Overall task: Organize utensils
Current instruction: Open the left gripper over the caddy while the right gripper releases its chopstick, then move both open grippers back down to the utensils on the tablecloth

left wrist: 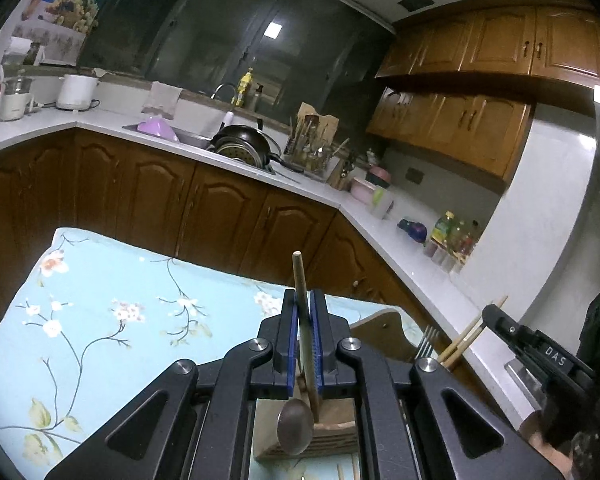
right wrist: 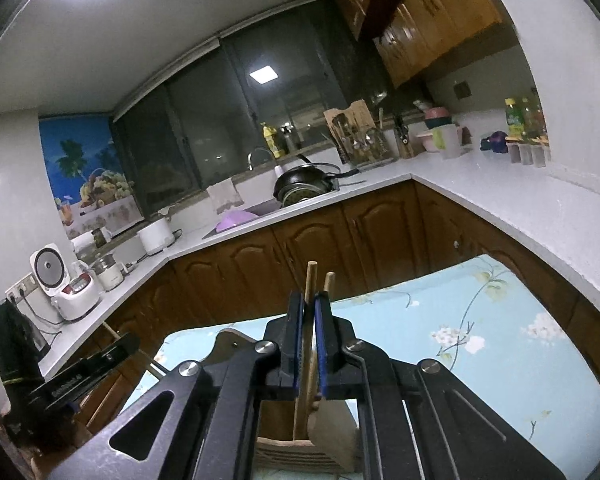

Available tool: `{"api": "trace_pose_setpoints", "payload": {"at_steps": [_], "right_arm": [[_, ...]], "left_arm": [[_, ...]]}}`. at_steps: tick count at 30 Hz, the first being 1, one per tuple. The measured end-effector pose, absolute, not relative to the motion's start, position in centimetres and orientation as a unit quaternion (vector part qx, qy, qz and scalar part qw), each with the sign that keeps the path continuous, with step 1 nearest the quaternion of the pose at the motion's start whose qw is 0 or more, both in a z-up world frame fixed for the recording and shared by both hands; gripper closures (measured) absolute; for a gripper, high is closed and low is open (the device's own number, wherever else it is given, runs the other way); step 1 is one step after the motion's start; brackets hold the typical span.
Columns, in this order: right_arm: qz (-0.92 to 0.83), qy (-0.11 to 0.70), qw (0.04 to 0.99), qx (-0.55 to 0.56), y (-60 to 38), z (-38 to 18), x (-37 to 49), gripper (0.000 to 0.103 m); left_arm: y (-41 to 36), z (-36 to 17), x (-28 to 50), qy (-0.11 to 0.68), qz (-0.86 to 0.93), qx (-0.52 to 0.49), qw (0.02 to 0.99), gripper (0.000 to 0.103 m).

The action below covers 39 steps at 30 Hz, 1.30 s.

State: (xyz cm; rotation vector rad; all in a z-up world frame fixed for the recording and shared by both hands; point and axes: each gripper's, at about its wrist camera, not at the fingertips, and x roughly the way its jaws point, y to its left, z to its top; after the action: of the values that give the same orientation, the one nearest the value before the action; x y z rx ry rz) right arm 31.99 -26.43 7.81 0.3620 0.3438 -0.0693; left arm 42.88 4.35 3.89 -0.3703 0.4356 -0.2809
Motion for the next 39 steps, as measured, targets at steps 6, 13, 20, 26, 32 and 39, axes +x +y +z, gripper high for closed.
{"api": "trace_pose_setpoints", "payload": {"at_steps": [6,13,20,26,32,39], "right_arm": [[-0.034,0.174,0.966,0.186,-26.8,7.8,32.3,0.097],[-0.007,0.179,0.962,0.208,-27.2,7.9,31.9,0.027],[-0.010,0.152,0.966,0.209,-27.6,9.2,28.3,0.004],[-0.022,0.162,0.963,0.215,-27.8,8.6,24.7,0.003],[-0.039,0.190,0.955,0.224,-27.8,6.8,20.8,0.003],[-0.056,0.230,0.943,0.236,-26.8,3.5,16.0,0.001]], "left_arm": [[5.2,4.2,42.9,0.217,-0.140,-0.181,0.949,0.098],[6.4,5.1,41.3,0.223,-0.133,-0.199,0.945,0.059],[7.6,6.1,37.4,0.215,-0.118,-0.197,0.949,0.027],[8.5,5.6,31.6,0.214,-0.101,-0.179,0.955,0.022],[8.2,4.9,26.8,0.247,-0.092,-0.175,0.948,0.022],[8.3,3.7,22.8,0.295,-0.069,-0.194,0.933,0.022]]}}
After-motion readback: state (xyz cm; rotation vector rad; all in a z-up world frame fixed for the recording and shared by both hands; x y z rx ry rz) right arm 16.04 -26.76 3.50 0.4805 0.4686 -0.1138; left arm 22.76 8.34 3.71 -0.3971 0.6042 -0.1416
